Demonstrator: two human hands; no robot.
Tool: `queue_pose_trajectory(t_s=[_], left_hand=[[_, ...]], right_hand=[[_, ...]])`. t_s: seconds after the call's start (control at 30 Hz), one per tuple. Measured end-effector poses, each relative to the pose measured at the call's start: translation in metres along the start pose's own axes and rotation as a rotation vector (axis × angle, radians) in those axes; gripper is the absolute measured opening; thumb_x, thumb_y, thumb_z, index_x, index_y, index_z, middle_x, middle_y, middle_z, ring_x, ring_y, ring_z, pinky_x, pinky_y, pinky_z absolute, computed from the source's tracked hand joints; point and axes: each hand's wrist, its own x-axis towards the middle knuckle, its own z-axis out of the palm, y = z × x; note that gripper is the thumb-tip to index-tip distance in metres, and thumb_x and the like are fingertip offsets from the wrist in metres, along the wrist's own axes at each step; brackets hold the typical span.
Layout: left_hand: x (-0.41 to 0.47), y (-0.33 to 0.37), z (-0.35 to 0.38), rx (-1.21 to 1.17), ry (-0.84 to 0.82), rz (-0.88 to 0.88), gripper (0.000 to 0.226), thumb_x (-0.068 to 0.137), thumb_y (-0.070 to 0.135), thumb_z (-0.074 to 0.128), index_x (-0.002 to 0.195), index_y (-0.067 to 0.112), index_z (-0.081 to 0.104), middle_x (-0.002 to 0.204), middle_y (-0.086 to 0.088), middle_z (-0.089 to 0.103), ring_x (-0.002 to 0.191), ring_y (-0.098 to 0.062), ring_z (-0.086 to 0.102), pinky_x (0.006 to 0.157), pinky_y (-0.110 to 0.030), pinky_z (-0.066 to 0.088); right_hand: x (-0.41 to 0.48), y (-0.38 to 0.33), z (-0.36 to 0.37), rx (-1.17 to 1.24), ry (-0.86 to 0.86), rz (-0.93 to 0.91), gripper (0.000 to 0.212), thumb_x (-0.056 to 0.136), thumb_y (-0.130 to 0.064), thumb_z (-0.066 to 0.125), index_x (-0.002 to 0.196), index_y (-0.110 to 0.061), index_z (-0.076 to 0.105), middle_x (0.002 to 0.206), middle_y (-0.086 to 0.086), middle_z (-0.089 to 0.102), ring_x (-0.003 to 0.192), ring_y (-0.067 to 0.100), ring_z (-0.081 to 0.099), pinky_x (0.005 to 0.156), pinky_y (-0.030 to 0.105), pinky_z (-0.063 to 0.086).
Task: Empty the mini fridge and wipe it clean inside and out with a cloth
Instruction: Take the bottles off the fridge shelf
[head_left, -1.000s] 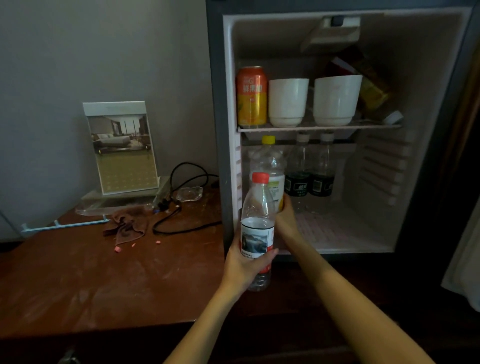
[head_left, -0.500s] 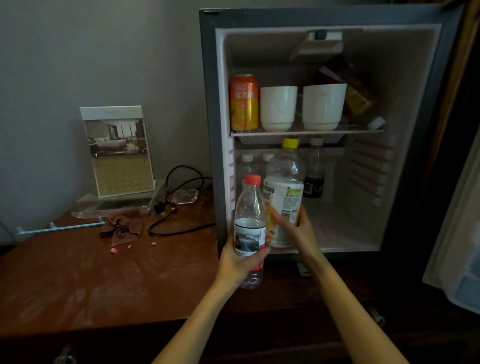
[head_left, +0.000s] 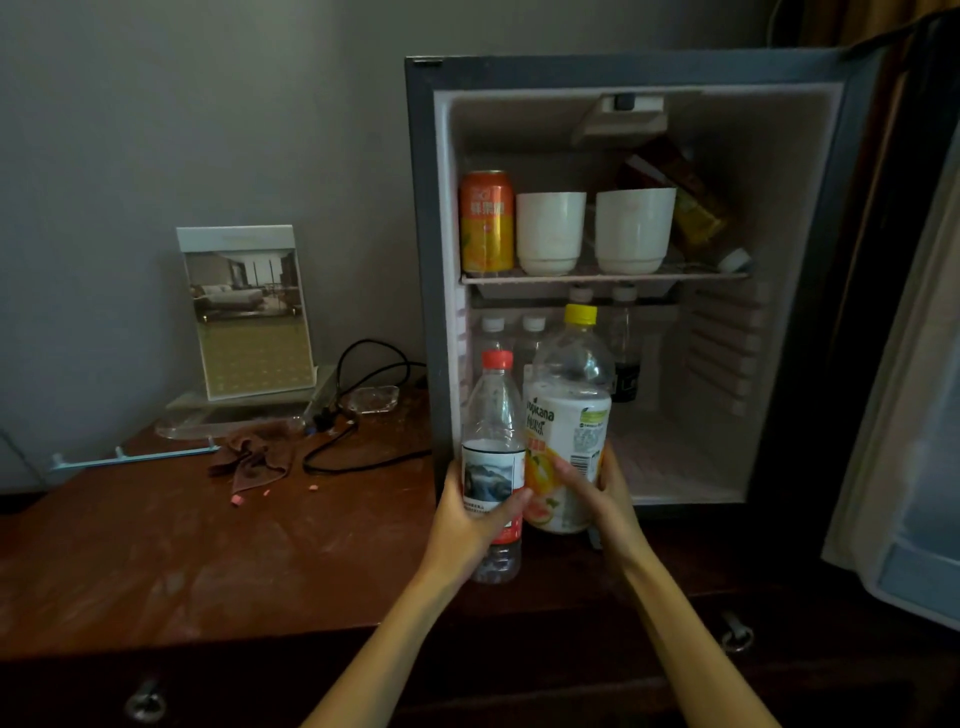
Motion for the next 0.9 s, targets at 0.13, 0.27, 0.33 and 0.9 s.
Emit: queue_pose_trajectory(t_s=[0.13, 0.27, 0.33, 0.9], left_hand=[[-0.01, 0.016, -0.007, -0.008, -0.002, 0.06, 0.065, 0.07, 0.027, 0.08, 0.125, 0.025, 0.046, 0.116, 0.002, 0.065, 0.099, -0.005, 0.066, 0.074, -0.019, 0.053], [-0.018, 0.027, -0.017, -0.033, 0.013, 0.066, 0.059, 0.074, 0.033, 0.08, 0.122, 0.03, 0.047, 0.115, -0.002, 0.065, 0.098, -0.011, 0.068, 0.074, -0.023, 0.055], [-0.023, 0.032, -0.023, -0.065, 0.027, 0.066, 0.055, 0.075, 0.03, 0.074, 0.124, 0.027, 0.048, 0.116, -0.004, 0.066, 0.097, -0.012, 0.069, 0.072, -0.022, 0.055], [-0.065, 0.051, -0.097, -0.089, 0.301, 0.074, 0.053, 0.077, 0.032, 0.065, 0.126, 0.02, 0.051, 0.108, -0.004, 0.068, 0.085, -0.009, 0.071, 0.062, -0.018, 0.054]], right_hand=[[-0.006, 0.0, 0.007, 0.028, -0.015, 0.007, 0.077, 0.059, -0.04, 0.08, 0.127, -0.026, 0.047, 0.116, 0.0, 0.067, 0.101, 0.014, 0.069, 0.079, 0.027, 0.057], [-0.015, -0.002, 0.017, 0.048, -0.04, 0.021, 0.082, 0.059, -0.043, 0.077, 0.131, -0.024, 0.043, 0.114, -0.002, 0.066, 0.096, 0.015, 0.07, 0.071, 0.024, 0.056], [-0.019, 0.0, 0.024, 0.099, -0.052, 0.049, 0.069, 0.069, -0.035, 0.074, 0.13, -0.024, 0.045, 0.111, 0.0, 0.068, 0.093, 0.018, 0.071, 0.069, 0.025, 0.057], [-0.051, 0.001, 0.095, 0.009, -0.4, 0.227, 0.094, 0.051, -0.029, 0.086, 0.133, -0.018, 0.041, 0.112, 0.008, 0.07, 0.097, 0.023, 0.07, 0.074, 0.026, 0.056]])
